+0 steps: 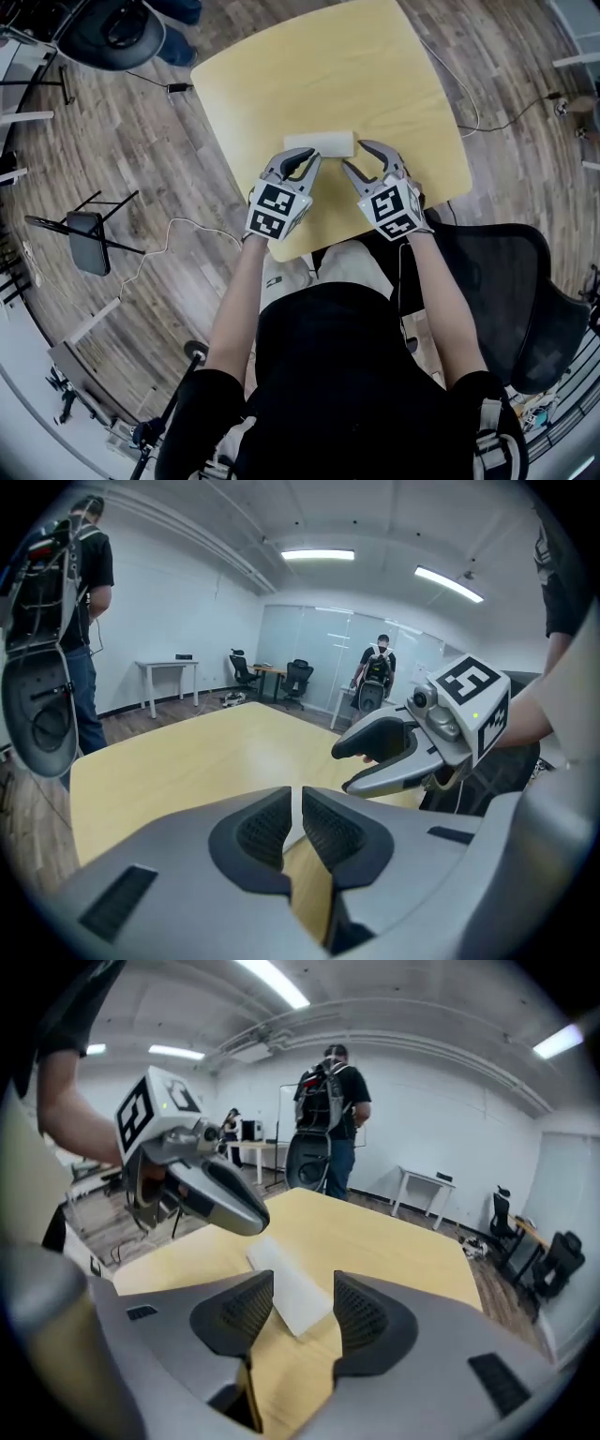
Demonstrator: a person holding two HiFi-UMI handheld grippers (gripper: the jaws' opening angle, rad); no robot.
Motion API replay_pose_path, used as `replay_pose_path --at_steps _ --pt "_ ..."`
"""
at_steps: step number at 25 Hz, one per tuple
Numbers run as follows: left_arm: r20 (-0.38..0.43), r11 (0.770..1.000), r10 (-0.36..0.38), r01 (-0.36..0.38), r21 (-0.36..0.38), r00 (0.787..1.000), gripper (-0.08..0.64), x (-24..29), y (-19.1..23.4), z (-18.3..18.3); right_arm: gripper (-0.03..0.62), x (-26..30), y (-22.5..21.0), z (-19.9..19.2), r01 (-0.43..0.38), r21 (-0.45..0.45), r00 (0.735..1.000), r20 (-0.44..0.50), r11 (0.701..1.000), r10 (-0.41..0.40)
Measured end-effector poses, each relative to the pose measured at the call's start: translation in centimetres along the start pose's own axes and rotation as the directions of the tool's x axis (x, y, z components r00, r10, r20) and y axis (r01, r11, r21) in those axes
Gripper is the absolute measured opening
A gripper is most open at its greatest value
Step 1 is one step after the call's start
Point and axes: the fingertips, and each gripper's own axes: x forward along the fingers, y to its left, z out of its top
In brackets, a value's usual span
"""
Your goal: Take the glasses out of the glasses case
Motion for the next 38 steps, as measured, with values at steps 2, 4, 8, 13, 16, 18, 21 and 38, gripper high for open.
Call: replay_pose_path --at_steps 2,4,8,13,16,18,21,38 --pt "-0.009 1.000 0.007 -0.007 -0.018 1.000 0.028 0.3 0.6 -0.7 0.243 1.5 0.3 -0.9 -0.021 -0.116 0.999 -0.051 0.993 0.015" --pt "-0.020 0.999 0.013 -0.014 -0.035 1.000 0.028 0.4 1.1 -1.6 0.261 2.8 0.6 -1.6 -0.046 -0.206 0.995 -0.092 0.977 0.027" --pt "-0.046 0.998 0.021 -0.024 -0.061 0.999 0.028 0.5 1.9 -3.1 0.284 5.0 0.8 -2.5 -0.083 -0.326 0.989 -0.147 0.942 0.037" --pt "-0.061 0.994 0.039 -0.045 -0.098 0.997 0.028 0.6 3.0 -4.7 0.301 7.2 1.0 -3.3 -0.136 -0.390 0.980 -0.189 0.911 0.065" --pt "-0.072 0.993 0.037 -0.045 -0.113 0.997 0.028 0.6 3.2 -5.8 0.302 8.2 1.1 -3.9 -0.158 -0.413 0.974 -0.216 0.897 0.072" --pt "-0.079 0.992 0.032 -0.041 -0.119 0.996 0.028 0.7 3.3 -6.3 0.301 8.7 1.3 -4.2 -0.172 -0.428 0.970 -0.229 0.887 0.078" --pt "-0.084 0.991 0.029 -0.039 -0.127 0.996 0.028 0.7 3.4 -6.9 0.297 9.2 1.3 -4.4 -0.178 -0.453 0.968 -0.238 0.873 0.074" --pt "-0.136 0.985 0.073 -0.092 -0.144 0.988 0.028 2.4 5.4 -9.7 0.278 9.2 1.1 -4.2 -0.230 -0.419 0.958 -0.257 0.878 0.129"
